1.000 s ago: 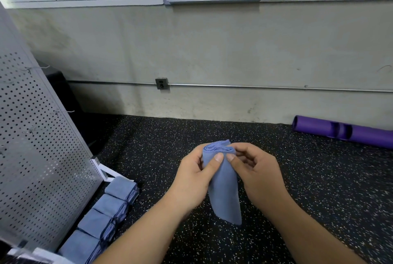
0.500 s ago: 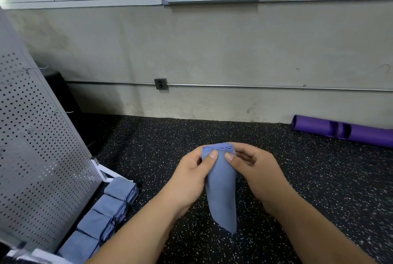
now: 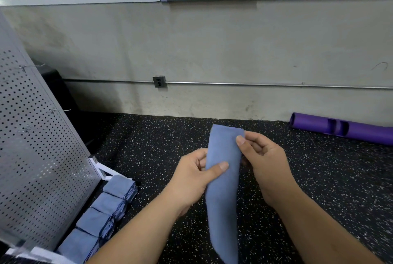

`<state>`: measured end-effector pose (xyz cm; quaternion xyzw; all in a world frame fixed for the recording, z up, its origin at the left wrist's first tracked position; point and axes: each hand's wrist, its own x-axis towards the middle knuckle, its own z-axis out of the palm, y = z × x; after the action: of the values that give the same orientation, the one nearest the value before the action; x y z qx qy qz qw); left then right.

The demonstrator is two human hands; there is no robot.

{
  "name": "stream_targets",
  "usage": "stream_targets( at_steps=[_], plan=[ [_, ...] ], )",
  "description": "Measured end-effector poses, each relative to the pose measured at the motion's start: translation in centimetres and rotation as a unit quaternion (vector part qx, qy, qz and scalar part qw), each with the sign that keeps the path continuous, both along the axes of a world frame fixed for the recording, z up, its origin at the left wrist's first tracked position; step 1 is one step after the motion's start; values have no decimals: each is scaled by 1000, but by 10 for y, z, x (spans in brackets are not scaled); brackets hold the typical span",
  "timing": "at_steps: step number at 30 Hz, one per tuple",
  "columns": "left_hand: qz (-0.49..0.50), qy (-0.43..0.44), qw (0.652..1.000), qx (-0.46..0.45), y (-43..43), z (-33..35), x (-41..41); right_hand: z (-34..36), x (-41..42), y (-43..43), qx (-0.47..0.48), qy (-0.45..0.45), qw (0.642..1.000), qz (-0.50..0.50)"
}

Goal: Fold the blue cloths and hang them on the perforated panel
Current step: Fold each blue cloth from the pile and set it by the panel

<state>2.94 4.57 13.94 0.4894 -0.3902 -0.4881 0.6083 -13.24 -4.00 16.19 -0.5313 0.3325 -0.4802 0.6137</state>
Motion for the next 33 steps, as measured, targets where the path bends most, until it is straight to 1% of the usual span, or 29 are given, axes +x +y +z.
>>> stream_targets(
  at_steps=[2, 4, 6, 8, 11, 13, 16, 19, 22, 24, 30, 33],
  plan=[
    [40, 19, 999, -5, 0, 3, 2, -1, -3, -2, 31, 51, 995, 85],
    [67, 30, 997, -6, -1, 4, 4, -6, -4, -2, 18, 104, 983, 149],
    [76, 32, 997, -10, -2, 2, 5, -11, -4, -1, -7, 102, 985, 140],
    [70, 25, 997, -8, -2, -3, 4, -11, -1, 0, -8, 72, 992, 104],
    [2, 20, 1000, 24, -1, -12, 0, -11, 2, -1, 20, 35, 998, 51],
    [-43, -6, 998, 41, -2, -17, -1, -11, 2, -4, 42, 22, 999, 13],
    [-39, -24, 998, 35, -2, -21, -1, -10, 1, -5, 73, 2, 997, -11],
    [-21, -26, 999, 13, -1, -16, -3, -9, 0, -4, 73, 26, 997, 11],
    [6, -13, 1000, 1, 0, -12, -4, -9, -5, -5, 40, 105, 989, 91],
    [24, -2, 1000, -4, 0, -11, -4, -9, -6, -4, 13, 137, 981, 137],
    [41, -2, 999, -7, 2, -7, -6, -8, -3, -1, -14, 106, 990, 94],
    [88, -8, 996, -12, 0, -8, -3, -10, -2, -2, -23, 101, 991, 80]
  ],
)
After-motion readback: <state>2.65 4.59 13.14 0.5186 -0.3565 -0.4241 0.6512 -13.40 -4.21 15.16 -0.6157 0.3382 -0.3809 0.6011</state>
